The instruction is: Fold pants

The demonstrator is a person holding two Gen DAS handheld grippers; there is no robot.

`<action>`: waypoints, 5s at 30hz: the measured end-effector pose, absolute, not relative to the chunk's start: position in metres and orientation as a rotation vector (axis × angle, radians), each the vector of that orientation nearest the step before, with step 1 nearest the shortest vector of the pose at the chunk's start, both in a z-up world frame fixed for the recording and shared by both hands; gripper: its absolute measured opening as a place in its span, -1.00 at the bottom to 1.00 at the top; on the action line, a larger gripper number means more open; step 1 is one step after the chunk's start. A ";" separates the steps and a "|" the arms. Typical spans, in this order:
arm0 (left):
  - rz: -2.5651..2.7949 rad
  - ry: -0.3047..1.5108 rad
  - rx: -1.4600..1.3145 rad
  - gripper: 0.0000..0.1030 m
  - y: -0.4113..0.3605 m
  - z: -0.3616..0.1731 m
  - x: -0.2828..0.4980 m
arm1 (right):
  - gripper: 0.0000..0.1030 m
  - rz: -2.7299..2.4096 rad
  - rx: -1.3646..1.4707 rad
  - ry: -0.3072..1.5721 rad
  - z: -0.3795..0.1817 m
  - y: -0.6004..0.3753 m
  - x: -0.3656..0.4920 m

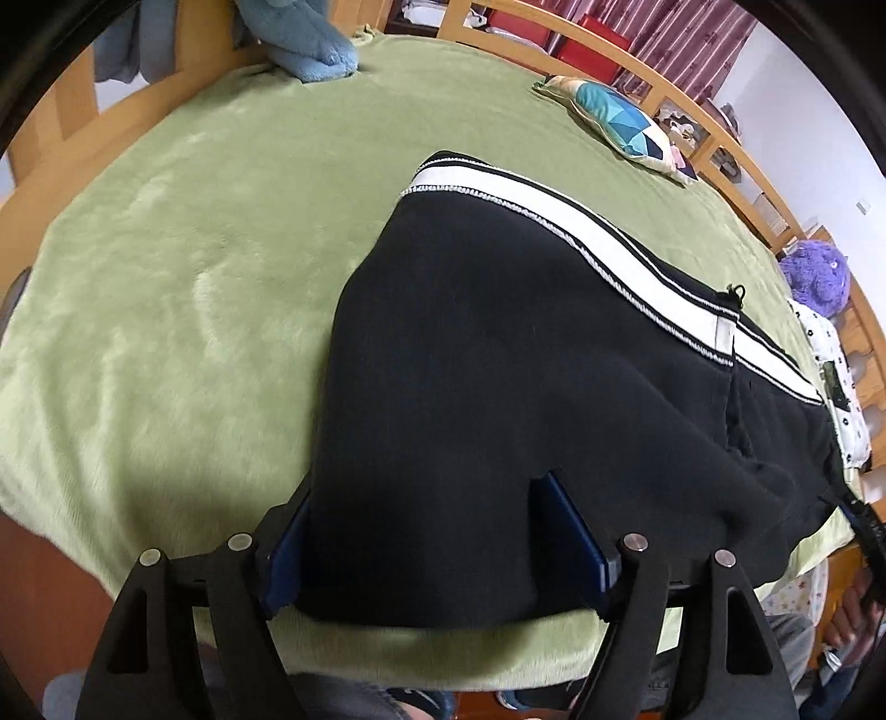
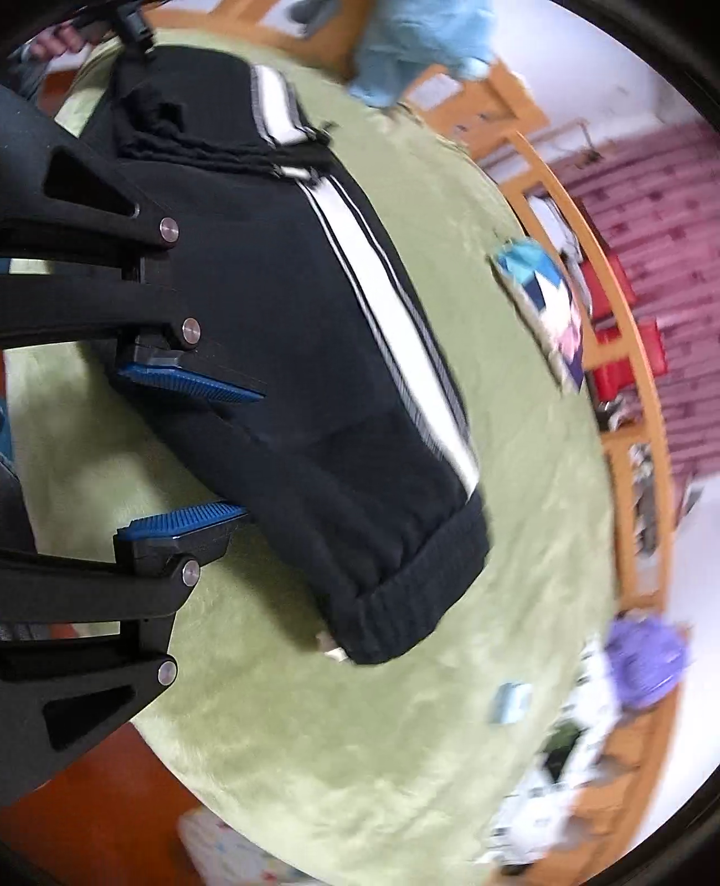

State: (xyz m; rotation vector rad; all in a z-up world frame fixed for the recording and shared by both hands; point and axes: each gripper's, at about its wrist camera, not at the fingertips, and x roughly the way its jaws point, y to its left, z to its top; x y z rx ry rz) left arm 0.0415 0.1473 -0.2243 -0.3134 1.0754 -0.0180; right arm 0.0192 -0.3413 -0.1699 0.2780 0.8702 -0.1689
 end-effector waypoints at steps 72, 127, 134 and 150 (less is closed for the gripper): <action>-0.033 0.775 -0.176 -0.66 0.088 -0.120 0.034 | -0.38 0.338 0.182 0.873 -0.214 -0.170 0.042; -0.402 1.007 -0.261 0.05 -0.032 -0.165 0.027 | -0.74 -0.024 0.295 0.726 -0.130 -0.422 0.078; -0.507 1.045 -0.172 0.05 -0.109 -0.171 0.045 | -0.26 -0.152 0.257 0.833 -0.189 -0.468 0.047; -0.492 1.079 -0.110 0.38 -0.134 -0.200 0.066 | -0.06 -0.057 0.167 0.786 -0.184 -0.457 0.013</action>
